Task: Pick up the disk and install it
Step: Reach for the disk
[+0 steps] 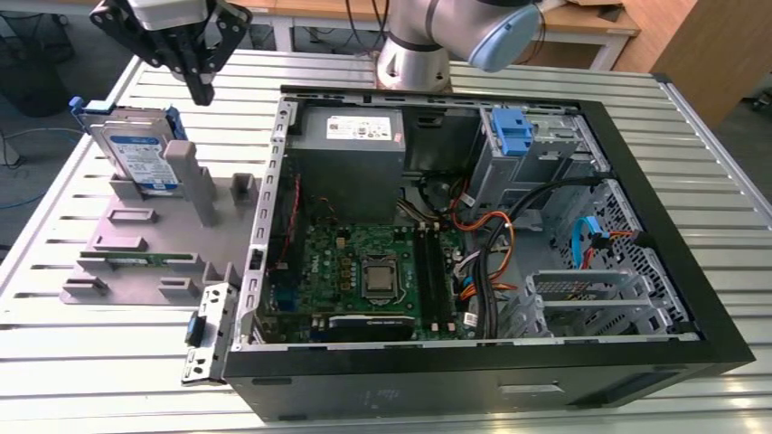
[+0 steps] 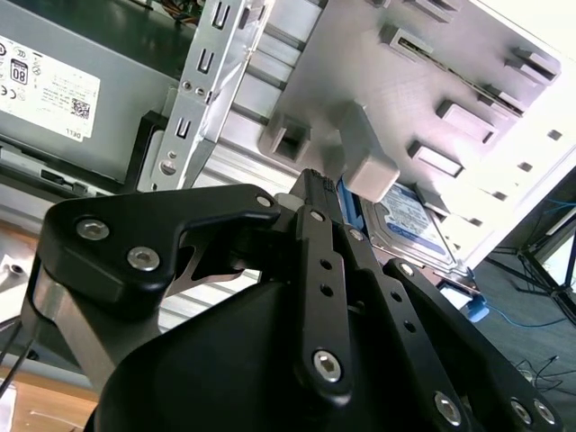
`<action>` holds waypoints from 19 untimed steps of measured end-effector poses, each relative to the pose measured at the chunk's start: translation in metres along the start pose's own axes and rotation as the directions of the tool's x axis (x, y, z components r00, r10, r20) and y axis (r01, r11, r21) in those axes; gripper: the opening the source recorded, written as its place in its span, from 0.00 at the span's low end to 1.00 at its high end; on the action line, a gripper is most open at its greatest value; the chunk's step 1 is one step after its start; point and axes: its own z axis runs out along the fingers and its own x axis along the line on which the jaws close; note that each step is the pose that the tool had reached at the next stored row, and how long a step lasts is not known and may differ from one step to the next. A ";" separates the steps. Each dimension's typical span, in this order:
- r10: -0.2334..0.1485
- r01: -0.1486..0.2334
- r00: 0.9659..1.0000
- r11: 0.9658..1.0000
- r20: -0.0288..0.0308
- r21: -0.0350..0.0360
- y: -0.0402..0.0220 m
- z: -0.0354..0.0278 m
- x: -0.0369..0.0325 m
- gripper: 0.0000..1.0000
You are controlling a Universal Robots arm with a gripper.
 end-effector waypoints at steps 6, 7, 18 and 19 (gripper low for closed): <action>0.000 0.000 1.000 1.000 0.000 0.000 -0.0005 -0.0001 0.0054 0.11; 0.000 0.000 1.000 1.000 0.000 0.000 -0.0005 -0.0001 0.0064 0.11; 0.000 0.000 1.000 1.000 0.000 0.000 -0.0016 -0.0002 0.0192 0.11; 0.000 0.000 1.000 1.000 0.000 0.000 -0.0017 -0.0002 0.0204 0.11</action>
